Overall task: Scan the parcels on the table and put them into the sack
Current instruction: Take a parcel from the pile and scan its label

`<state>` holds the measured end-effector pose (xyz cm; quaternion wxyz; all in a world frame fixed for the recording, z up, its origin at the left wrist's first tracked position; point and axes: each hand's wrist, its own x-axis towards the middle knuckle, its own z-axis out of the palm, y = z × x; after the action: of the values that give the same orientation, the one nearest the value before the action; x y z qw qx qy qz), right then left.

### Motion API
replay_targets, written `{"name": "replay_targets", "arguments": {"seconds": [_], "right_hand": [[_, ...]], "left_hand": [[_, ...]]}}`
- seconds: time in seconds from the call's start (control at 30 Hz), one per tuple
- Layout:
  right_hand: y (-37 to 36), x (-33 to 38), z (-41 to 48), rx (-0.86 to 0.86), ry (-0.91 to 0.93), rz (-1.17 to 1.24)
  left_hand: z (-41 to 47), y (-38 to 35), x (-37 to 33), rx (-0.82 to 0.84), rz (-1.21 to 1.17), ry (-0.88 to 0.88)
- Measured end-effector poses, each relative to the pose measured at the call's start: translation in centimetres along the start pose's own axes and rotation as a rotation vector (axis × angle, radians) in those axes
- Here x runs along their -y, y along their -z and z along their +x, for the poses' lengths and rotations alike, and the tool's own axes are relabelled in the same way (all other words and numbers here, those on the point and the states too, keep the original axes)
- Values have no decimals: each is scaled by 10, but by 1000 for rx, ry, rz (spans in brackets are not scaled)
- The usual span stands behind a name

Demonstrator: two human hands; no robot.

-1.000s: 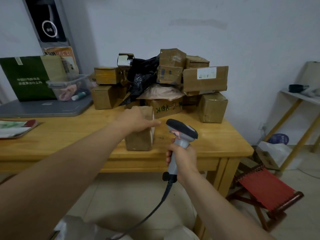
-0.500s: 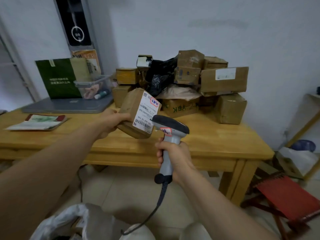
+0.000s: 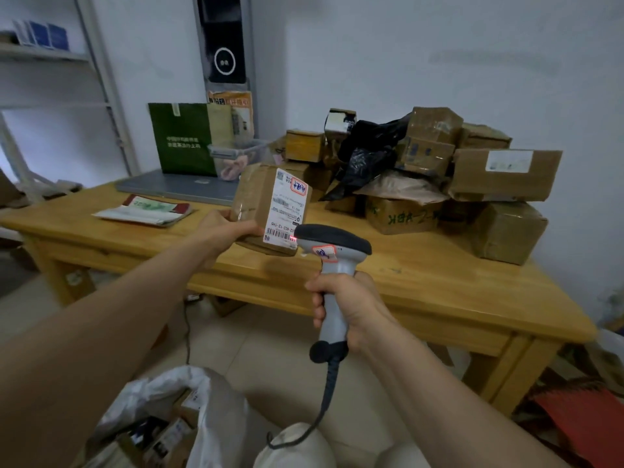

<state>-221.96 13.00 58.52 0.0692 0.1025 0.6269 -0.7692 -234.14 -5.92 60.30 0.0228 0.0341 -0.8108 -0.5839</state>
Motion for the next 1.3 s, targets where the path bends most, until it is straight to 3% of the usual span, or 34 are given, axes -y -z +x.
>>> {"name": "replay_targets", "arguments": {"seconds": [0.57, 0.77, 1.03, 1.17, 1.3], "right_hand": [[-54, -8, 1, 140, -25, -98], [-74, -25, 8, 204, -90, -77], [-101, -94, 34, 268, -320, -83], [-109, -127, 55, 249, -391, -164], [-114, -156, 89, 213, -457, -227]], "left_hand": [[-11, 69, 37, -84, -48, 39], [-27, 95, 58, -100, -90, 143], [-60, 132, 201, -324, -185, 449], [-76, 130, 267, -445, -37, 640], [-82, 132, 306, -405, 132, 694]]}}
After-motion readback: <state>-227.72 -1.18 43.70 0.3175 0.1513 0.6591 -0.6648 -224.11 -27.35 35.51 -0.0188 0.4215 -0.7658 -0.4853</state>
